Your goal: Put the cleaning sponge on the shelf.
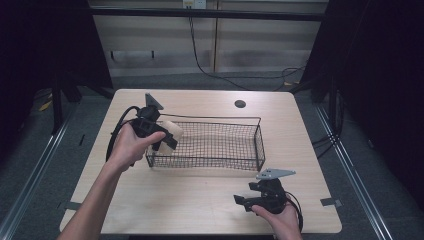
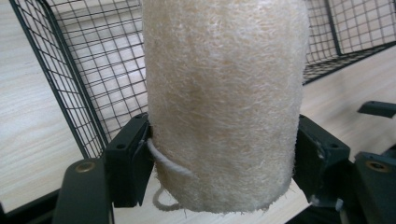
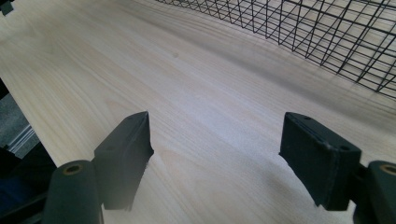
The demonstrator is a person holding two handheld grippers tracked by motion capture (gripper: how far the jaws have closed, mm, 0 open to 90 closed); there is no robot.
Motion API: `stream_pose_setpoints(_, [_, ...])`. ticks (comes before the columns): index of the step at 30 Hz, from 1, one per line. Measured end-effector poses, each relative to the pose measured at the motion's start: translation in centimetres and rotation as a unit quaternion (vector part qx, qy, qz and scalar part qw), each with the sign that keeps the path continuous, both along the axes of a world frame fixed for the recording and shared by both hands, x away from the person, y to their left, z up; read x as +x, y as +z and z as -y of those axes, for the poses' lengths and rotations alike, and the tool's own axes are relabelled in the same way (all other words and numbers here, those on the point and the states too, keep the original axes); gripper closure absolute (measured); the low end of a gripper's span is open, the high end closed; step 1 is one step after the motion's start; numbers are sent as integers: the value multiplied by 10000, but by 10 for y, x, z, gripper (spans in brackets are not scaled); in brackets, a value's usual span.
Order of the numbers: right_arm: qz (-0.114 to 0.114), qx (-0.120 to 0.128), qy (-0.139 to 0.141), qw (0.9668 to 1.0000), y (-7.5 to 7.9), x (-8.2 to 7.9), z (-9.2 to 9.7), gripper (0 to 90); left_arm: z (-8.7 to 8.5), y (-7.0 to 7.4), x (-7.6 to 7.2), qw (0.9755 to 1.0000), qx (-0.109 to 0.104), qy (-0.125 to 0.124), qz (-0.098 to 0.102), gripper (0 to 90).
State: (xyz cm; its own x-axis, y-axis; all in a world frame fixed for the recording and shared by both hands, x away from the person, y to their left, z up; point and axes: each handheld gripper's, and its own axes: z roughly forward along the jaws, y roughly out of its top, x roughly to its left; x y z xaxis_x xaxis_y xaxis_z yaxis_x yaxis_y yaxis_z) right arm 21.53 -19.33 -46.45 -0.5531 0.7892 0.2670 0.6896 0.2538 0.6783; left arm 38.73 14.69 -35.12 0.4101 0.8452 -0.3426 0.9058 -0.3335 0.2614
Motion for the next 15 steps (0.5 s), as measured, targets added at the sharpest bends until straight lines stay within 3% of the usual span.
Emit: stream_pose_setpoints(15, [-7, -3, 17, 10000, 0, 0, 0, 243, 4, -13, 10, 9998, 57, 156, -89, 305])
